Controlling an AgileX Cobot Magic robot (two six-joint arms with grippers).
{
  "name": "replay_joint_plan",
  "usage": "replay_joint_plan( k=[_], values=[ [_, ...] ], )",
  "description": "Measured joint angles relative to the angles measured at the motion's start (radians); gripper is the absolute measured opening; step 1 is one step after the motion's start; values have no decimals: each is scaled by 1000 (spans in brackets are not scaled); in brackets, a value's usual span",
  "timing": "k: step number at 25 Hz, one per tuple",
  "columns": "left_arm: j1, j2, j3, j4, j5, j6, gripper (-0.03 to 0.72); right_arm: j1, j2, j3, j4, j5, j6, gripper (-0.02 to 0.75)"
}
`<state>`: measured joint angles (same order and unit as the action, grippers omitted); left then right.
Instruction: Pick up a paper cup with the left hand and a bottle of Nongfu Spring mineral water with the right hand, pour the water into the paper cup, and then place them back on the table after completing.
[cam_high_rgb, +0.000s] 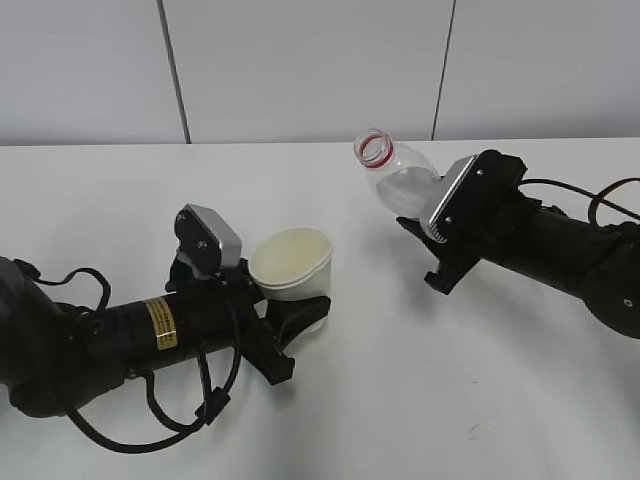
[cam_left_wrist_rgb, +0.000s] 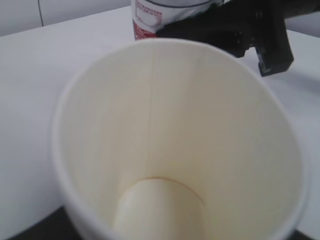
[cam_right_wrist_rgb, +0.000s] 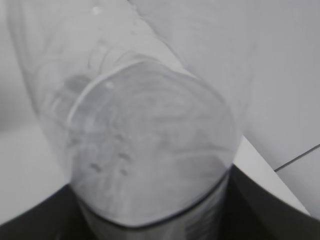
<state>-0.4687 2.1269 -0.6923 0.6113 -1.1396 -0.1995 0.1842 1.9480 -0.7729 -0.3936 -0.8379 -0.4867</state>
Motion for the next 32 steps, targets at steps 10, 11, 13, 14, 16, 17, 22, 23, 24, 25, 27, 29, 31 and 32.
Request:
replay_joint_plan(
  k=[10, 11, 13, 14, 16, 17, 22, 23, 24, 25, 27, 29, 31, 32],
  values=[
    [-46, 44, -49, -4, 1, 0, 348, 0, 0, -6, 5, 0, -226, 409],
    [-47, 44, -50, -7, 1, 0, 348, 0, 0, -6, 5, 0, -245, 409],
    [-47, 44, -51, -22, 0, 0, 348, 0, 0, -9, 5, 0, -284, 409],
    [-47, 44, -51, -28, 0, 0, 348, 0, 0, -14, 5, 0, -305, 409],
    [-47, 44, -51, -32, 0, 0, 348, 0, 0, -27, 9, 0, -345, 409],
    [-47, 44, -51, -33, 0, 0, 348, 0, 0, -33, 14, 0, -367, 409],
    [-49, 44, -51, -33, 0, -1, 348, 0, 0, -41, 23, 0, -482, 409],
    [-50, 44, -51, -33, 0, -1, 348, 0, 0, -42, 23, 0, -498, 409],
    [-50, 44, -51, -33, 0, -1, 348, 0, 0, -42, 23, 0, -515, 409],
    [-50, 44, -51, -33, 0, -1, 348, 0, 0, -42, 23, 0, -530, 408],
    [-50, 44, -51, -32, 0, -1, 348, 0, 0, -43, 23, -2, -552, 408],
    [-50, 44, -51, -23, 0, -1, 348, 0, 0, -52, 25, -2, -569, 408],
    [-50, 44, -51, -15, 0, -1, 348, 0, 0, -61, 30, -4, -581, 408],
    [-50, 44, -51, -12, 0, -1, 348, 0, 0, -67, 30, -6, -593, 408]
  ],
)
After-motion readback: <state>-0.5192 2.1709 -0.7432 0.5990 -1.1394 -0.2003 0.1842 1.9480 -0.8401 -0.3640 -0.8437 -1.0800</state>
